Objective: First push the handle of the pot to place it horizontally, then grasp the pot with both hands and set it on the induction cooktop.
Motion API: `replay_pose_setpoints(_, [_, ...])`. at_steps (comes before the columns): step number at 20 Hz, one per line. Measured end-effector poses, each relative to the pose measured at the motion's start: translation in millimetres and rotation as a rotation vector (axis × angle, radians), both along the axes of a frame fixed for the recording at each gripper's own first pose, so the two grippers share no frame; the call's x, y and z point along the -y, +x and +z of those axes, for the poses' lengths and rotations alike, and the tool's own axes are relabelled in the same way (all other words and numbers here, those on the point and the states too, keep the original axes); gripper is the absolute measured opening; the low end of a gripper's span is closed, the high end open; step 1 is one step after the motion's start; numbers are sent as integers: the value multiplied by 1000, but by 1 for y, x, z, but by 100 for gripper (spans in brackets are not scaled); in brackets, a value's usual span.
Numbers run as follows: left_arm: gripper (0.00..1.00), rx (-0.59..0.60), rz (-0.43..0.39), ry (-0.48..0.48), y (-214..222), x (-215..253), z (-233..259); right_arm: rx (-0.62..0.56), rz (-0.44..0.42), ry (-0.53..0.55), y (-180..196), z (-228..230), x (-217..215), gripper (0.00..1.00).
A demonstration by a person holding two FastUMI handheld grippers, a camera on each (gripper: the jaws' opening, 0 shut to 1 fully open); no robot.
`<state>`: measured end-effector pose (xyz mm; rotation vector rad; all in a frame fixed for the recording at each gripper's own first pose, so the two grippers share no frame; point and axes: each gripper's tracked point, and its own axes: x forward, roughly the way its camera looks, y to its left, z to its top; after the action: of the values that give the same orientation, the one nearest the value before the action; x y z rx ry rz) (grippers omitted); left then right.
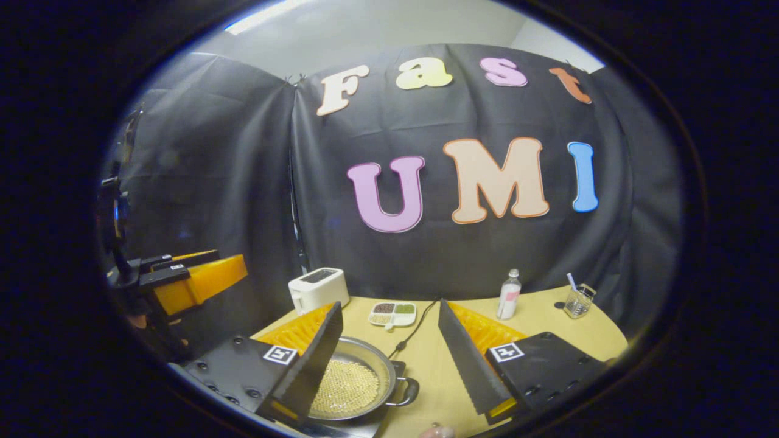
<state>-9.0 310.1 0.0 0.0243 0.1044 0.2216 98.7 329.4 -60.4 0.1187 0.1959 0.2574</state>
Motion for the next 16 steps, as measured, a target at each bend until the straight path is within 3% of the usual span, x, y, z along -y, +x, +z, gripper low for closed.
replay_pose_setpoints(6, [96, 83, -11, 3, -17, 30, 17, 122, -40, 2, -22, 33, 34, 94])
replay_pose_setpoints(8, [93, 93, -5, -4, -19, 40, 19, 123, -36, 10, -24, 33, 43, 94])
replay_pose_setpoints(9, [93, 96, 3, -9, -21, 44, 19, 114, -21, 17, -27, 31, 46, 98])
replay_pose_setpoints(10, [96, 101, 15, -12, -22, 49, 21, 109, -7, 21, -29, 30, 48, 94])
replay_pose_setpoints(14, [93, 102, 53, -1, -30, 67, 20, 120, 17, 20, -34, 36, 67, 94])
replay_pose_setpoints(16, [96, 110, 58, -2, -29, 76, 22, 123, 16, 16, -37, 39, 77, 98])
